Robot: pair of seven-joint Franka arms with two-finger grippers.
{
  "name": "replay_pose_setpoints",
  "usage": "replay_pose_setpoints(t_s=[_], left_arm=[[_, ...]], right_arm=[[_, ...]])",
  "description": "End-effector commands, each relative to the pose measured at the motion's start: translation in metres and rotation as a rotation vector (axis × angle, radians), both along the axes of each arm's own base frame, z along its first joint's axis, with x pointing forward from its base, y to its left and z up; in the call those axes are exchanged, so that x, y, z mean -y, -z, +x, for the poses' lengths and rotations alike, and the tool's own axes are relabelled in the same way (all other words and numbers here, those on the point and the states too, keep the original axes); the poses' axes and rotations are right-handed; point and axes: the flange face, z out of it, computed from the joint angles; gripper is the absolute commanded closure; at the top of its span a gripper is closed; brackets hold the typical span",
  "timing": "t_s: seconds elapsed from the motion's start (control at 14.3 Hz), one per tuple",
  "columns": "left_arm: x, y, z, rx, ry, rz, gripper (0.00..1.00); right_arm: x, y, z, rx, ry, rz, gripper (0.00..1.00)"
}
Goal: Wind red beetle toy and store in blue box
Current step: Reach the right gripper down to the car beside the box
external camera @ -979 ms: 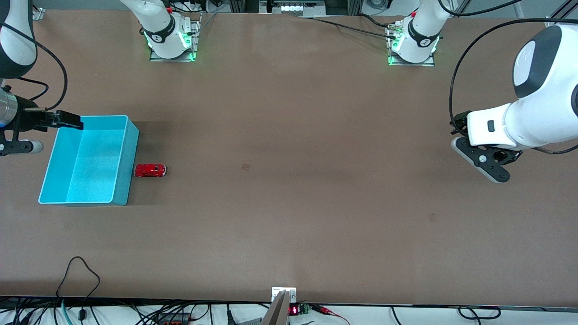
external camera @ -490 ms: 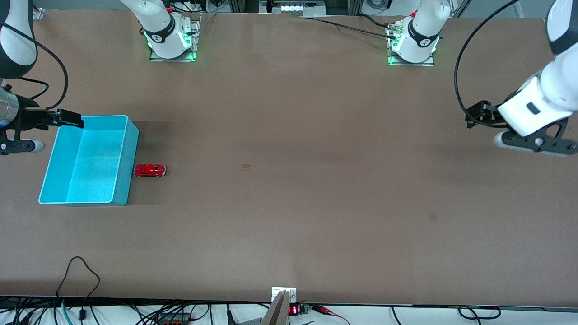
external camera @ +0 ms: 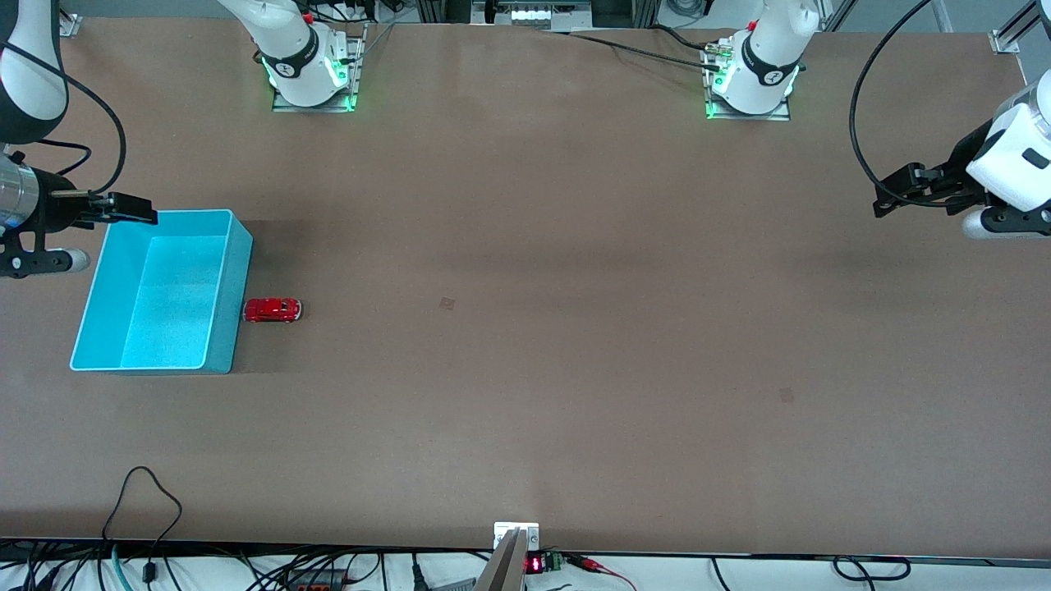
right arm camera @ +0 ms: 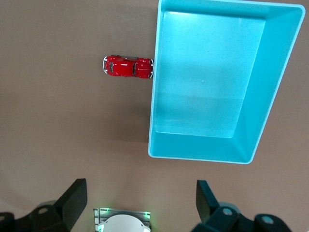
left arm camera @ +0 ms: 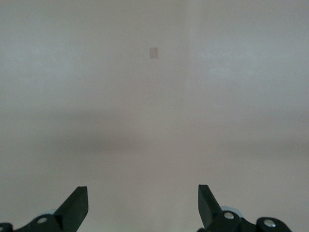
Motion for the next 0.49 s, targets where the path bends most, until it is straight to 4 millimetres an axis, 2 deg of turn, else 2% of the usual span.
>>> replay_pose_setpoints(t_s=[0.0, 0.07, 0.21, 0.42], left_arm=[[0.010, -0.009, -0.009, 0.001, 0.018, -0.009, 0.00], [0.015, -0.013, -0.009, 0.009, 0.042, -0.014, 0.00], [0.015, -0.015, -0.008, 0.020, 0.097, -0.020, 0.00], [0.022, -0.016, -0.004, 0.049, 0.134, -0.020, 0.00]], right_arm=[[0.001, 0.003, -0.004, -0.004, -0.085, 0.085, 0.00], [0.007, 0.011, -0.006, 0.003, -0.109, 0.114, 0.00], [0.006, 0.025, -0.017, 0.041, -0.227, 0.138, 0.00], [0.003, 0.072, -0.028, 0.098, -0.487, 0.176, 0.00]])
